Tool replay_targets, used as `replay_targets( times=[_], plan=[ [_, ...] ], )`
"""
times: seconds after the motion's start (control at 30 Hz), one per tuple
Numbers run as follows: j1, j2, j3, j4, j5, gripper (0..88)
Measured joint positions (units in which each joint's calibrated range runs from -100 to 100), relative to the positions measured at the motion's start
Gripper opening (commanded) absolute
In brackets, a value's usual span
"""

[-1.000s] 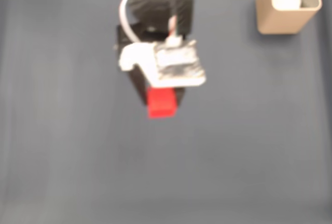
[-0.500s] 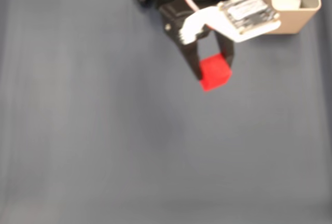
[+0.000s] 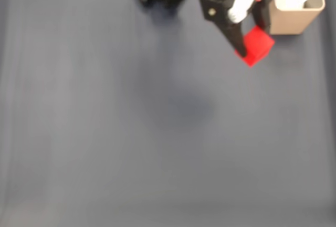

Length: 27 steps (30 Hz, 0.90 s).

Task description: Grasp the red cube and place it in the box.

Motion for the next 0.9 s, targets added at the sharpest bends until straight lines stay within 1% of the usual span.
replay_targets(
  times=[0.6,0.9],
  plan=[
    [-17.2,2.0,0.0,1.4,0.1,0.8],
    [-23.1,4.9,0.0,1.8,-0.1,1.0]
  ],
)
